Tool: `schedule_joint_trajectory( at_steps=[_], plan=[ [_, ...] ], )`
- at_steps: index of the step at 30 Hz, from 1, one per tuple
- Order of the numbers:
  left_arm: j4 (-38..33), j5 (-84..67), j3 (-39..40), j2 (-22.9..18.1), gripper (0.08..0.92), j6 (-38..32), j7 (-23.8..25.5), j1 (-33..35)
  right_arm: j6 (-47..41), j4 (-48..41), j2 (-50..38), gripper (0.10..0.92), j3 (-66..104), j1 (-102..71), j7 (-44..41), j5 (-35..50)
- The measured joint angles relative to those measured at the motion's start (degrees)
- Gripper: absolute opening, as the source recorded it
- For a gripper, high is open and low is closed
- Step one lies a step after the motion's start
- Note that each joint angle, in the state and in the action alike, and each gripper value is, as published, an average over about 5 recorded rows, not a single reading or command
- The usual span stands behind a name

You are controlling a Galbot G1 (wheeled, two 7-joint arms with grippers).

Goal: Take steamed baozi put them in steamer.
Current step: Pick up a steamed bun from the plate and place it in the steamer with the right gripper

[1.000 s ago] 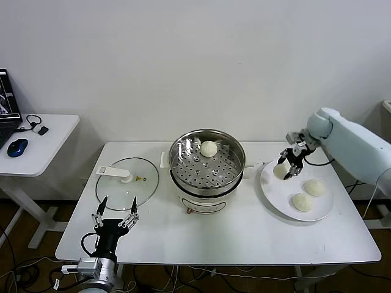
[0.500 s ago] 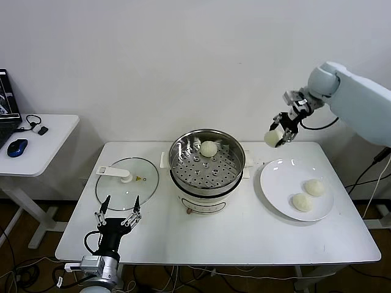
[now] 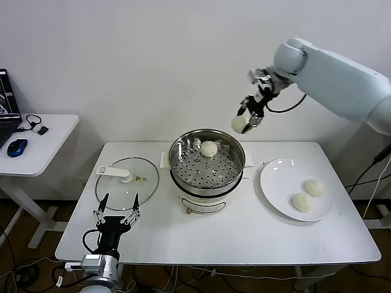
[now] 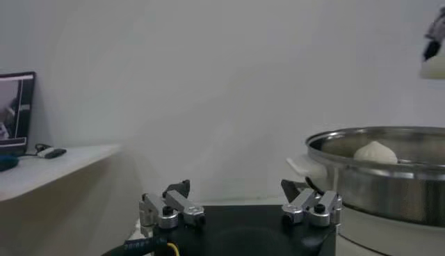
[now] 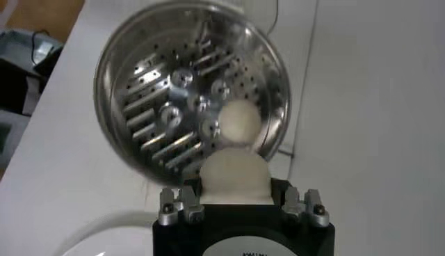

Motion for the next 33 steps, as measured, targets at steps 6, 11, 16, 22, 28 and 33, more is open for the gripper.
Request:
schedule_joint_trajectory(
  at_steps=[6, 11, 16, 22, 28, 33],
  plan=[
    [-0.7, 0.4, -0.3, 0.0, 0.823, 0.0, 0.0, 0.3, -2.2, -1.6, 6.0, 0.645, -0.7, -2.0, 1.2, 1.4],
    [-1.1, 0.6, -0.6, 0.0, 0.823, -0.3, 0.0, 0.9, -3.3, -3.3, 10.0, 0.645, -0.8, -4.2, 2.0, 1.7],
    [-1.2, 0.6, -0.9, 0.1, 0.823, -0.6, 0.0, 1.3, -3.8, -5.2, 13.1, 0.645, -0.5, -6.5, 2.3, 1.6],
    [-1.2, 0.2, -1.1, 0.0, 0.823, -0.8, 0.0, 1.7, -3.9, -7.1, 15.4, 0.645, -0.3, -8.7, 2.4, 1.1],
    [-1.1, 0.1, -1.2, -0.1, 0.823, -0.8, 0.0, 1.7, -4.0, -8.4, 16.8, 0.645, 0.2, -10.4, 2.5, 0.3],
    [-1.0, 0.1, -1.1, -0.2, 0.823, -0.8, 0.0, 1.6, -3.8, -9.6, 17.8, 0.645, 0.6, -11.5, 2.5, -0.5]
  ],
)
